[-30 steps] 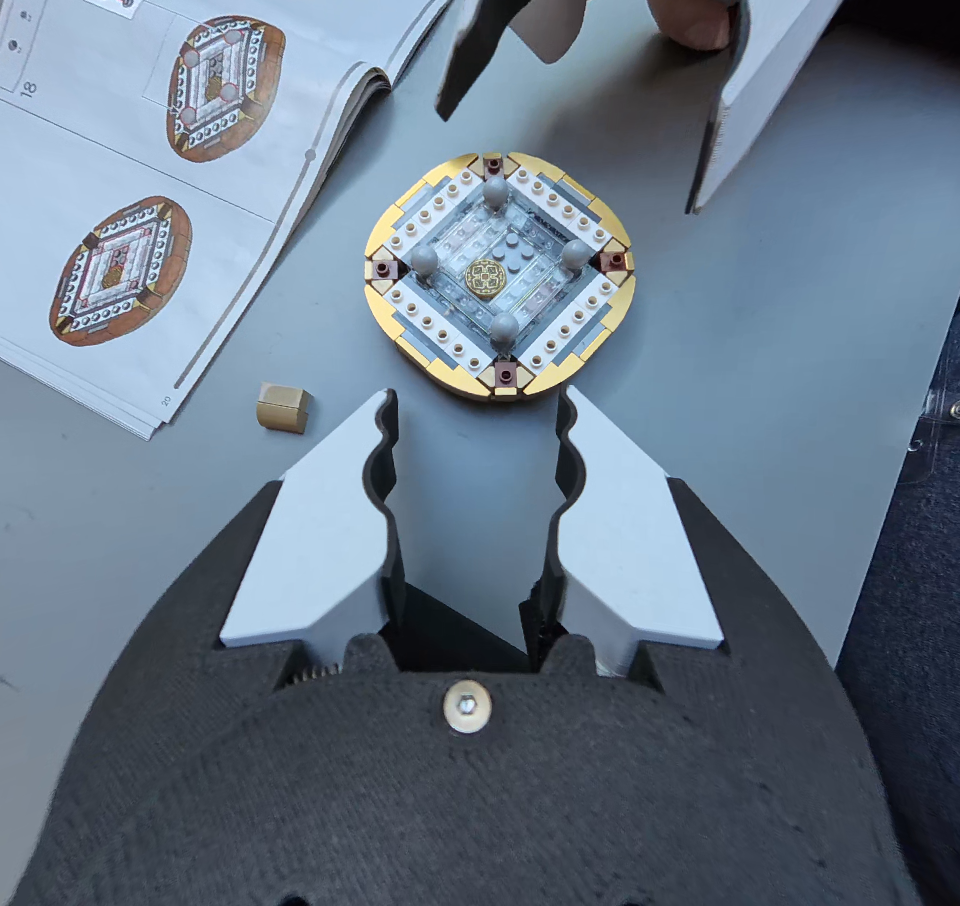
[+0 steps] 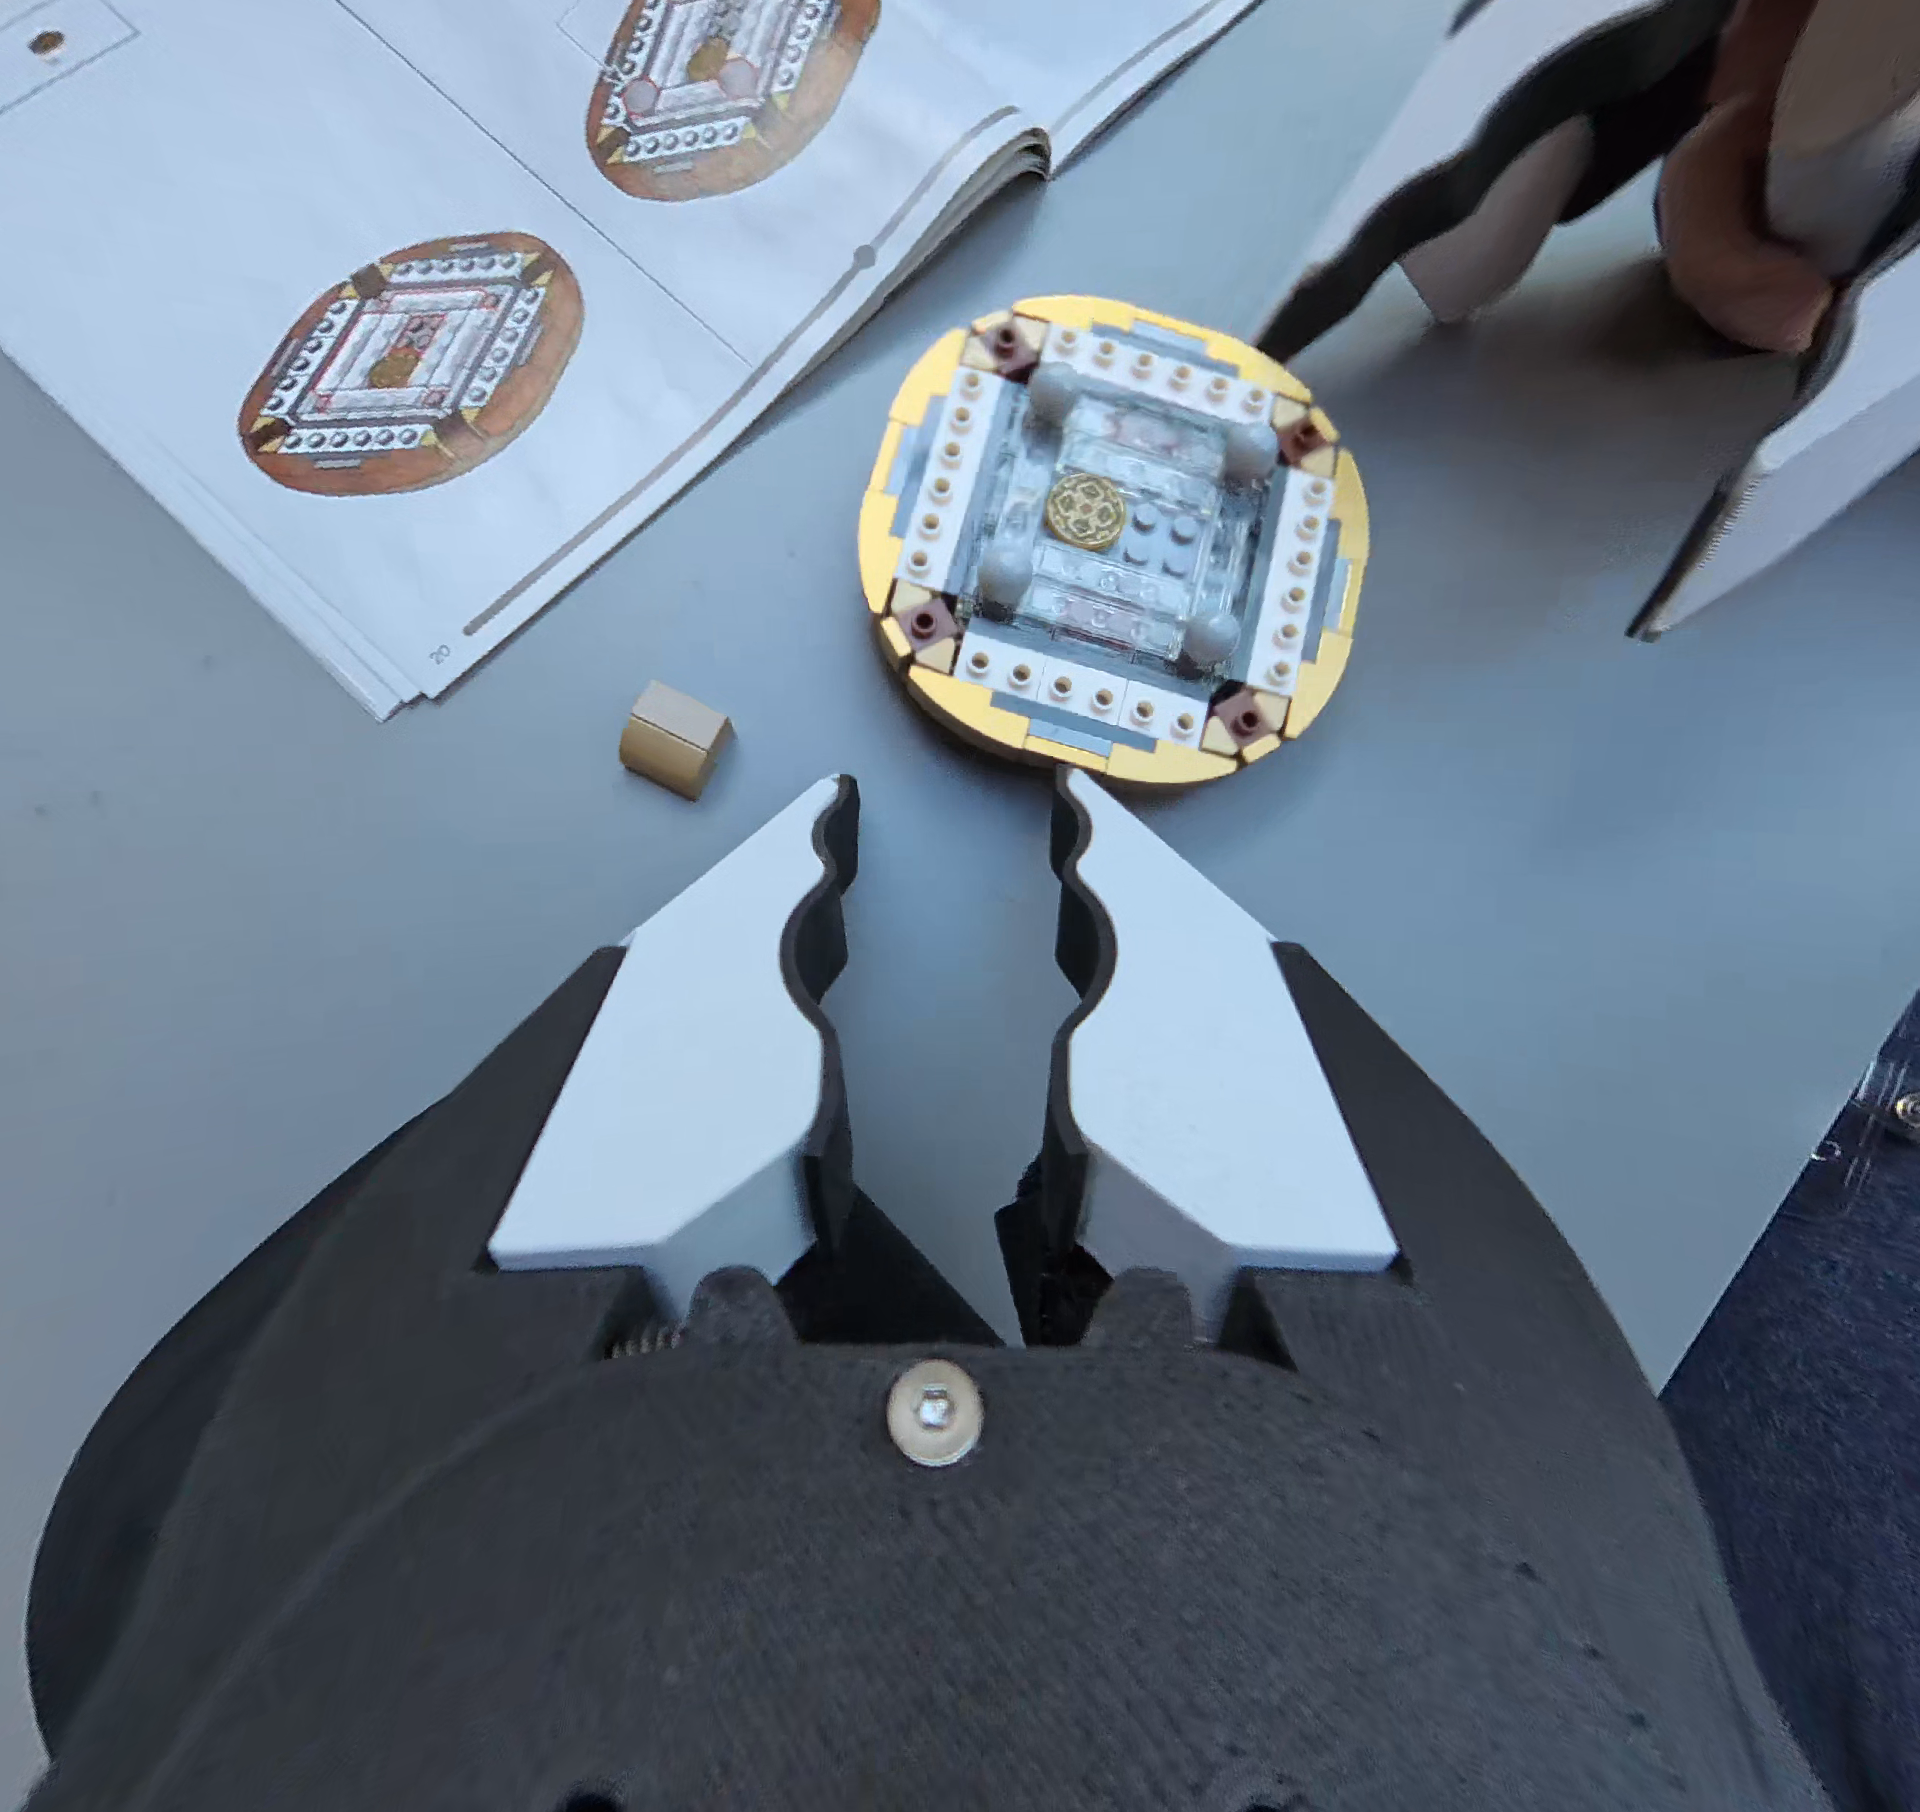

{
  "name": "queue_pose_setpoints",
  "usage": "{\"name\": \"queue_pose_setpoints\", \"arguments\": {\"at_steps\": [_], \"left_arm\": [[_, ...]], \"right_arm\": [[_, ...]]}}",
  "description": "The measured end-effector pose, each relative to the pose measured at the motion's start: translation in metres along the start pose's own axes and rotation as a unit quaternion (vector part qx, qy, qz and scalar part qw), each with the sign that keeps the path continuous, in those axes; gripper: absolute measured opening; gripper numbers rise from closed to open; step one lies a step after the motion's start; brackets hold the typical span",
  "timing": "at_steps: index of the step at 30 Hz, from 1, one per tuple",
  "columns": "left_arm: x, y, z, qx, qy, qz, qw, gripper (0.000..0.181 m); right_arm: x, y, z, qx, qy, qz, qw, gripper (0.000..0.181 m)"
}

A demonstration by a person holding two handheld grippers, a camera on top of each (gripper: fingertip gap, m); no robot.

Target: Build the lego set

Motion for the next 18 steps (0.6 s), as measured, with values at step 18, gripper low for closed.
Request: {"name": "queue_pose_setpoints", "arguments": {"at_steps": [18], "left_arm": [[0.005, -0.009, -0.002, 0.059, 0.006, 0.125, 0.990, 0.047]], "right_arm": [[-0.005, -0.015, 0.006, 0.032, 0.103, -0.134, 0.985, 0.104]]}}
Point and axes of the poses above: each gripper's, where its closed fingertips meet, z out along the fingers, x out of its underside, y = z × x across the jaws, the point moved 8 cm from there along -z, back along the fingers, and after that the axes turned 14 degrees about -x, right-handed, at the moved point
